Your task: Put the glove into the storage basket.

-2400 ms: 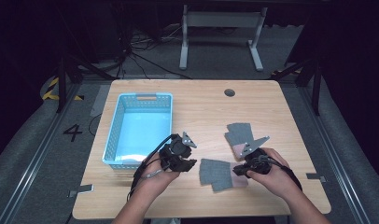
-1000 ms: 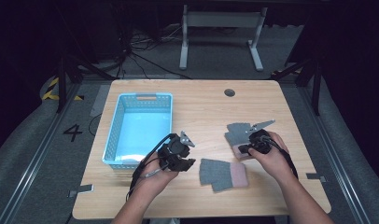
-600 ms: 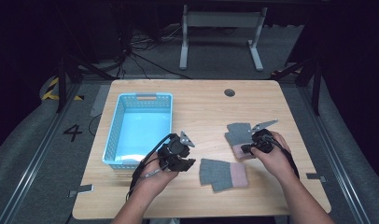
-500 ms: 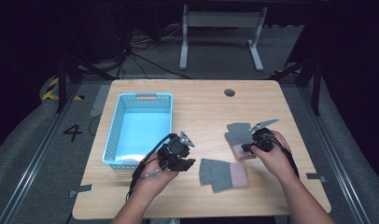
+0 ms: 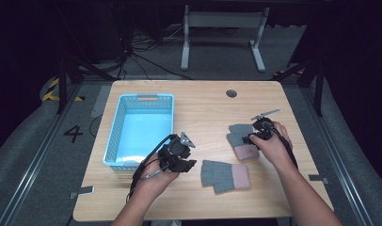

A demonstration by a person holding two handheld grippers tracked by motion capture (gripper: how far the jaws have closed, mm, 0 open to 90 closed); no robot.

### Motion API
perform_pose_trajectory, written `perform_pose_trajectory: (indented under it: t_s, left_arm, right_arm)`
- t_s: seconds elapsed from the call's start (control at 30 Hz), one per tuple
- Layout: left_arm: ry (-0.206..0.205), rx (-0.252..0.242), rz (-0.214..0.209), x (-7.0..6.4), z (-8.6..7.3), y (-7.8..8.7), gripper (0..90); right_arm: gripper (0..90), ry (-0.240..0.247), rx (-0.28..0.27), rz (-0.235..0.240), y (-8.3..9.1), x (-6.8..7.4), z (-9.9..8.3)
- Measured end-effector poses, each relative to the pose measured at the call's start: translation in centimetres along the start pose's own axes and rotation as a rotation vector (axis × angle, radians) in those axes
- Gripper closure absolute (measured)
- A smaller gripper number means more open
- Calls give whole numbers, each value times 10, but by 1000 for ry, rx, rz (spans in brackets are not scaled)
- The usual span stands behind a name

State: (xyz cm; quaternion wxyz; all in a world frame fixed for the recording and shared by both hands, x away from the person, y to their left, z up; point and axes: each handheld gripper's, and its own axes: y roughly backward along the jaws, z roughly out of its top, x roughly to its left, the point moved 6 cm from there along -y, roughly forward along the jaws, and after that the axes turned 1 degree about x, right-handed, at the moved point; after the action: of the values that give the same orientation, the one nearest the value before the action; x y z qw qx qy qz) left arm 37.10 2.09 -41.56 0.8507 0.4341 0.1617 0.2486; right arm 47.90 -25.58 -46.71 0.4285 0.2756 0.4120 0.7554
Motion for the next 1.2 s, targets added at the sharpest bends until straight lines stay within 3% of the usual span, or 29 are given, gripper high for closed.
perform_pose_trajectory:
  t_s: [0.33, 0.47, 0.53, 0.57, 0.83, 1.2]
  left_arm:
    - [6, -6, 5, 0, 0, 1, 637]
    - [0, 0, 4, 0, 0, 0, 635]
    - [2, 0, 7, -1, 0, 0, 634]
    - [2, -1, 7, -1, 0, 0, 634]
    - [6, -4, 4, 0, 0, 0, 634]
    - [5, -7, 7, 0, 0, 3, 631]
  right_arm:
    - [549, -14, 49, -56, -20, 0, -2]
    - [596, -3, 55, -80, -21, 3, -1]
    - [679, 2, 60, -83, -22, 3, 0]
    - [679, 2, 60, -83, -22, 3, 0]
    - [853, -7, 45, -27, -19, 0, 1]
    - [859, -23, 11, 3, -4, -2, 2]
